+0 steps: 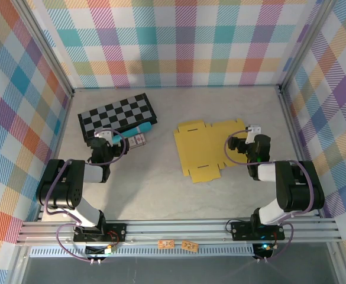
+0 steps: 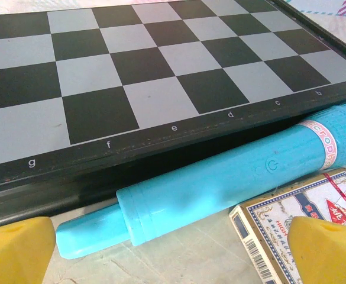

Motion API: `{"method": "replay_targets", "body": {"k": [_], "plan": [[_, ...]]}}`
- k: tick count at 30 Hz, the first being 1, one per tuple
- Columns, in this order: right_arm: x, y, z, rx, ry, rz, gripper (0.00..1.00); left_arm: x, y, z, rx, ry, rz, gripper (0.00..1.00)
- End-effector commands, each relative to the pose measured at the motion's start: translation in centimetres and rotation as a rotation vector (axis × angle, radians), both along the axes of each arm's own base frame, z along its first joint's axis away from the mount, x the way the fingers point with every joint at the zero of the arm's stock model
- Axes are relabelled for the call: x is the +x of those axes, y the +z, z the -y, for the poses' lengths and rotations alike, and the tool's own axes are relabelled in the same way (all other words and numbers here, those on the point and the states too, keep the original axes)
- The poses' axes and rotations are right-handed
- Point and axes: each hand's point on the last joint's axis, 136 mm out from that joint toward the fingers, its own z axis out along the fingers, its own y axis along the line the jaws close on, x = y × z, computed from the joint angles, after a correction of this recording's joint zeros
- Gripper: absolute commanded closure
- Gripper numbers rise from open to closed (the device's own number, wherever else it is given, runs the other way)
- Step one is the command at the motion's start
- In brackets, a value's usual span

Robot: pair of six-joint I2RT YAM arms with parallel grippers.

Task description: Fold the paper box

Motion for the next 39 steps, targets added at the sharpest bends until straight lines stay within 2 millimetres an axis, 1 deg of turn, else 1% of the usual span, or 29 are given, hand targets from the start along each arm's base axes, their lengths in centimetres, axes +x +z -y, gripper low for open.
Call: {"method": "replay_targets", "body": {"k": [1, 33, 35, 36, 37, 39], "plan": [[0.4, 0.5, -0.2, 0.003, 0.018, 0.015, 0.01, 0.5, 0.8, 0.4, 0.007, -0.022, 0.022, 0.00], [0.3, 0.5, -0.2, 0.003, 0.018, 0.015, 0.01, 0.4, 0.9, 0.4, 0.005, -0.024, 0.029, 0.00], [0.2, 1.1, -0.1, 0.005, 0.011, 0.033, 0.01, -0.1, 2.0, 0.8, 0.016, -0.040, 0.070, 0.00], [0.0, 1.9, 0.1, -0.001, -0.007, 0.040, 0.01, -0.5, 2.8, 0.7, 0.039, -0.013, 0.085, 0.00], [-0.1, 2.6, 0.8, -0.007, -0.047, 0.039, 0.01, -0.8, 3.8, 0.4, 0.061, 0.020, 0.104, 0.00], [-0.8, 4.6, 2.1, -0.026, -0.152, 0.059, 0.01, -1.8, 6.3, 0.5, 0.116, 0.061, 0.136, 0.00]]}}
